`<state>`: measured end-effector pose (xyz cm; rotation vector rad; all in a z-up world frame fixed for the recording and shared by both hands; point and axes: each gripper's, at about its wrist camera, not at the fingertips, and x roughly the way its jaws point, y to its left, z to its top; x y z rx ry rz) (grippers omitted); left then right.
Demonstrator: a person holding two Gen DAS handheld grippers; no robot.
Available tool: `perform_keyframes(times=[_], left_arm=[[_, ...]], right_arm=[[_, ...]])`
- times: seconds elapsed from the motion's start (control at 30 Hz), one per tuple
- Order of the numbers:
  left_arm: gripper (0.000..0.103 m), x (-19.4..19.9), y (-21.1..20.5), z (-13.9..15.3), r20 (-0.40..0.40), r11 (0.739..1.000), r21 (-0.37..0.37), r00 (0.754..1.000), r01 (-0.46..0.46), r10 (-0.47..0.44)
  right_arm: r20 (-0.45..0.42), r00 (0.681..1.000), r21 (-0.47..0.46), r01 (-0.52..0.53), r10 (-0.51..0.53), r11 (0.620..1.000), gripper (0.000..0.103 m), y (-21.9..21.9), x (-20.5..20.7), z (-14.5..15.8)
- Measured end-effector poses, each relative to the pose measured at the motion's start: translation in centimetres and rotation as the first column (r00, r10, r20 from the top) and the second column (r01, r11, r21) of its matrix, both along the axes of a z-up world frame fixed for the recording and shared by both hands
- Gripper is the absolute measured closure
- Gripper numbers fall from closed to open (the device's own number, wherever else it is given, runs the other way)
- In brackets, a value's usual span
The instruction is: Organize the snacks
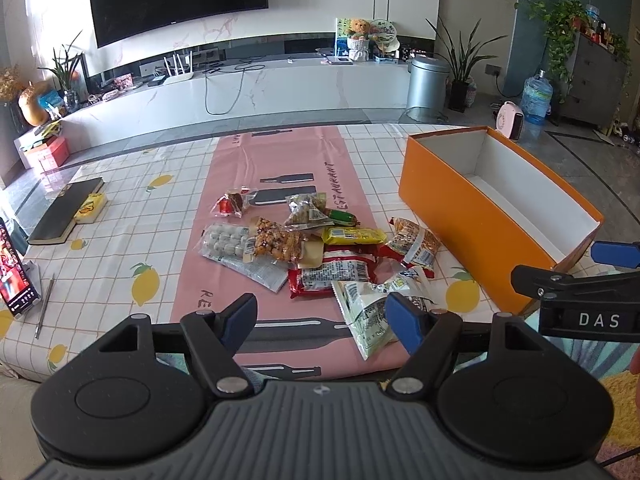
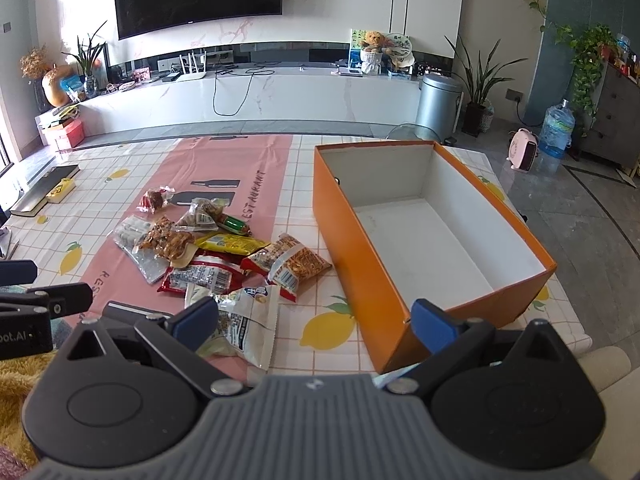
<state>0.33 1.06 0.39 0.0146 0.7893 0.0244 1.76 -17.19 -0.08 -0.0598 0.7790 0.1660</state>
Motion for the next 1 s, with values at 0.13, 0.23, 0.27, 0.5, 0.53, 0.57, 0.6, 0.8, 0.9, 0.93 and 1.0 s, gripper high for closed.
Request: perform_keyframes(times=[0.13,0.23,0.27,0.5,0.53,0.57,0.6,0.8,0.9,0.93,1.0], left_arm=[[0.017,0.0,0.2,0.1,0.02,1.0,0.0,1.0,-0.008,0.008],[0.017,0.3,0.5,0.1,0.019,1.0,0.009,1.0,-0.012,0.011],[0.018,0.4,0.6,0.0,0.012,1.0,0.005,1.0,-0.009,0.009],[0.039,1.7,1.2,-1.9,-0.086,0.997,-0.065,0.995,0.04,-0.045],[0.041,1.9,1.4,-2.4,-0.106,0.995,-0.085,0.993,0.045,-0.054],[0.042,2.1,1.5,-2.8,-0.12,0.994,-0.098,0.991,0.046,-0.058],[0.042,2.3,1.6,-3.2,-0.134,0.993,-0.106,0.989,0.046,-0.06],[0.042,3.6,2.6,-4.7,-0.189,0.996,-0.088,0.981,0.019,-0.036],[0.042,4.5,3.3,-5.0,-0.207,0.997,-0.073,0.978,0.001,-0.016],[0.04,4.9,3.5,-5.2,-0.212,0.998,-0.061,0.977,-0.002,-0.011],[0.037,5.6,3.9,-5.6,-0.22,0.998,-0.056,0.975,-0.011,-0.002]], right_arm=[[0.001,1.0,-0.004,0.001,-0.001,1.0,0.004,-0.1,0.0,-0.1],[0.018,1.0,0.005,0.002,-0.002,1.0,0.004,-0.2,-0.1,-0.3],[0.028,1.0,0.017,-0.001,0.001,1.0,0.004,-0.2,-0.2,-0.4],[-0.003,0.997,0.078,-0.074,0.075,0.994,0.026,0.7,0.3,-2.3],[-0.011,0.996,0.084,-0.089,0.09,0.993,0.027,1.0,0.4,-2.8],[-0.02,0.994,0.09,-0.101,0.103,0.991,0.027,1.3,0.6,-3.2],[-0.032,0.993,0.091,-0.109,0.113,0.99,0.027,1.6,0.8,-3.8],[-0.129,0.981,0.112,-0.133,0.147,0.985,0.022,3.3,3.1,-6.6],[-0.173,0.975,0.138,-0.116,0.139,0.984,0.017,4.2,4.6,-7.6],[-0.187,0.973,0.137,-0.111,0.135,0.984,0.015,4.6,5.1,-7.9],[-0.199,0.971,0.137,-0.108,0.135,0.985,0.015,5.5,5.9,-8.5]])
